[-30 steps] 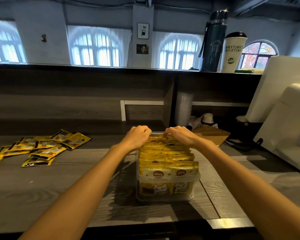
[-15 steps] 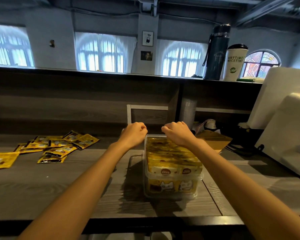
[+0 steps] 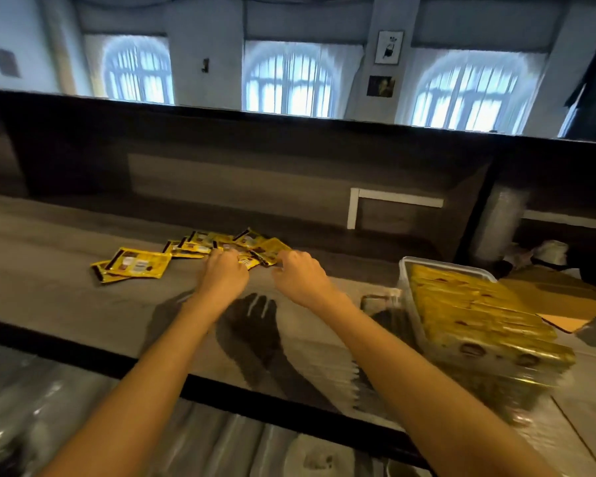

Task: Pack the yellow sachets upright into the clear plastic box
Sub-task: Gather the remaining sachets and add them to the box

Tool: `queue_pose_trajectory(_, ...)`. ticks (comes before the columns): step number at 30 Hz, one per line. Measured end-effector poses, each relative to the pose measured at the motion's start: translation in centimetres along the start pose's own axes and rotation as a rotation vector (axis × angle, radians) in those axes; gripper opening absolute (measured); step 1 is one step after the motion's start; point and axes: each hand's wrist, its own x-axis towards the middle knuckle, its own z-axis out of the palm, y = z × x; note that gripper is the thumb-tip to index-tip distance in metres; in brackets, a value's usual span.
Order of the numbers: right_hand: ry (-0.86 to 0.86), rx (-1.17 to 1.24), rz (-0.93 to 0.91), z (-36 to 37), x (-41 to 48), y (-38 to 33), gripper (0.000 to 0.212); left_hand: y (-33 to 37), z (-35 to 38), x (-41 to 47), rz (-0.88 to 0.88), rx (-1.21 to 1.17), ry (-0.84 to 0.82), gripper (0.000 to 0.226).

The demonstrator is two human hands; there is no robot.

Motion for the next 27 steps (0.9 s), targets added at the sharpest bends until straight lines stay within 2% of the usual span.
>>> queue_pose_trajectory(4,-0.185,-0.014,-0.045,5.0,2.4,-1.0,0.035,-5.2,0.7,1.4,-0.069,0.122,-0.082,0.044)
queue_pose_trajectory(6,-0.246,-0.022,-0.093,7.0,3.8,-1.3,0.045,-6.9,0.9,2.3,-0.066,0.167,-0.118,0.05)
queue_pose_trajectory(9,-0.24,-0.043,-0.121,8.6,5.5,-1.9,0.059,-7.9,1.3,3.8,-0.053,0.138,-0.194,0.054)
queue_pose_trajectory(12,-0.243,-0.079,-0.14,8.7,6.8,-2.2,0.057,-7.7,1.8,4.1,-0.005,0.085,-0.254,0.057)
queue_pose_trajectory(14,-0.257,-0.109,-0.126,8.3,7.0,-2.0,0.048,-7.3,2.0,3.5,0.045,0.089,-0.246,0.061)
queue_pose_trajectory(18,-0.101,-0.039,-0.072,7.6,6.0,-0.3,0.029,-6.8,1.8,2.9,0.102,0.127,-0.222,0.058)
queue_pose_trajectory(22,0.07,0.11,0.069,6.2,4.1,1.7,0.046,-5.9,2.2,2.2,0.172,0.158,-0.25,0.049)
queue_pose_trajectory(27,0.181,0.071,0.1,4.6,1.8,4.0,0.043,-5.0,2.3,0.7,0.208,0.108,-0.262,0.047)
